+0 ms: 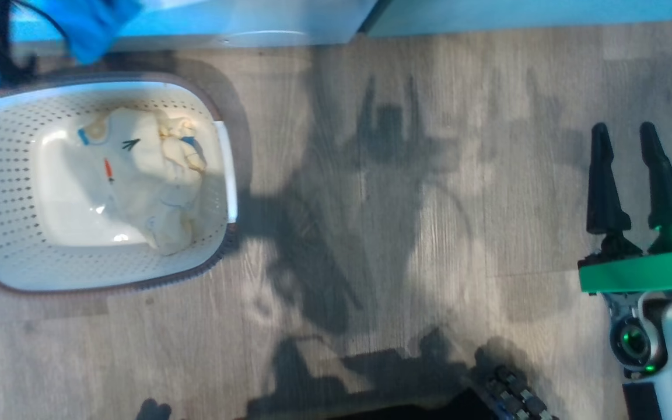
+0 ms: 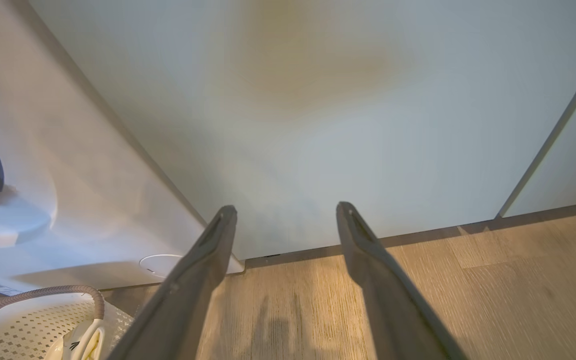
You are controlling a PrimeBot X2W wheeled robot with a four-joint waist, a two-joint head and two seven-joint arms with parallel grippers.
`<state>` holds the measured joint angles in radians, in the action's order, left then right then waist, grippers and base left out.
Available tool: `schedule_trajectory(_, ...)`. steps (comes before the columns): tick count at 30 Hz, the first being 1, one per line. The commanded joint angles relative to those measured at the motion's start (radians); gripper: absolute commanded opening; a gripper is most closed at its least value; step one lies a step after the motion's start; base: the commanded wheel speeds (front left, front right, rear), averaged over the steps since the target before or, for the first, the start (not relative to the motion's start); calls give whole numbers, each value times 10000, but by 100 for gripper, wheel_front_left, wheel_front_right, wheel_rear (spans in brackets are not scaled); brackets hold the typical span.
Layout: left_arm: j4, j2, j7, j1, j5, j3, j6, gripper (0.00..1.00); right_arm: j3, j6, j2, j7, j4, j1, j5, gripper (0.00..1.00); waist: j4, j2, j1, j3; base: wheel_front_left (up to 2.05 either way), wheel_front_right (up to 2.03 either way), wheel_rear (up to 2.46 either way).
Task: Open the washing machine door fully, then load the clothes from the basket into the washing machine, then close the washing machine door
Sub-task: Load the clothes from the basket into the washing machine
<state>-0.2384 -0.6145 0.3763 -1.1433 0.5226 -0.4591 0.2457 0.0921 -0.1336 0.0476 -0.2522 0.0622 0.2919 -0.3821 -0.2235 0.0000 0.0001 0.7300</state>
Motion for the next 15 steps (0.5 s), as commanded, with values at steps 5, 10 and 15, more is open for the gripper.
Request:
schedule_trajectory(5, -452, -977, -28, -1489, -548, 389, 131, 0, 406, 29, 26, -95, -216, 98, -218, 100, -426, 0, -1, 422, 0, 0, 0)
schedule_trajectory(10, -931, -1055, -332, -2229, -810, 321, -101, 0, 533, 29, 26, -95, -183, 170, -321, 100, -596, 0, -1, 685, 0, 0, 0)
schedule_trajectory(15, -1717, -1081, -1070, -3245, -1160, 251, -432, 0, 708, 29, 26, -95, -129, 291, -398, 100, -783, 0, -1, 962, 0, 0, 0)
